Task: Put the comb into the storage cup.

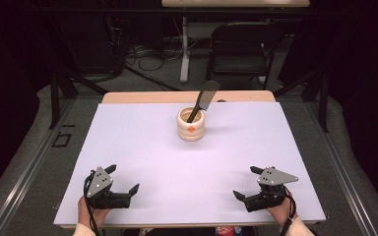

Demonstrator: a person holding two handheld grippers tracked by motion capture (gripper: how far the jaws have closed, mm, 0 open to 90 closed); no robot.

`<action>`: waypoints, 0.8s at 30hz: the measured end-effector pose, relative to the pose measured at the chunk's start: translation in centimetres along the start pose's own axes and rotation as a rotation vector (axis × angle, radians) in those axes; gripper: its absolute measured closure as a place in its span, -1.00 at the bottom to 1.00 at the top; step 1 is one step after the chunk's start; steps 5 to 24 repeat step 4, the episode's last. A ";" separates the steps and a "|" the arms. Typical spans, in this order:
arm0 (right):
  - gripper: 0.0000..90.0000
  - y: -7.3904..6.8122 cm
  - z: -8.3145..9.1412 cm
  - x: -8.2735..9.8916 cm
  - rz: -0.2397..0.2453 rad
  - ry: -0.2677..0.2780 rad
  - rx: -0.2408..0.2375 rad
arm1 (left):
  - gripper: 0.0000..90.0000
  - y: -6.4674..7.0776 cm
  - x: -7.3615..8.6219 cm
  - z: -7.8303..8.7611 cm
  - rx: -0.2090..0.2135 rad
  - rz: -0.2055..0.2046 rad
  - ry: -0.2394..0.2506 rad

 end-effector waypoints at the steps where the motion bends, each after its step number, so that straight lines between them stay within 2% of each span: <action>1: -1.00 0.0 0.0 0.0 -0.002 0.001 0.000 | -1.00 0.0 0.0 -0.1 0.003 0.004 0.002; 24: -1.00 0.0 0.0 0.0 -0.003 0.003 0.000 | -1.00 0.0 -0.1 -0.1 0.005 0.001 0.002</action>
Point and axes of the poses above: each handheld gripper's, and its own axes: z roughly backward along the jaws, x roughly out of its underside, y roughly to its right, the point moved 9 cm from there along -z, roughly forward along the jaws, and after that the axes turned 13 degrees about -y, right-handed, at the moved point
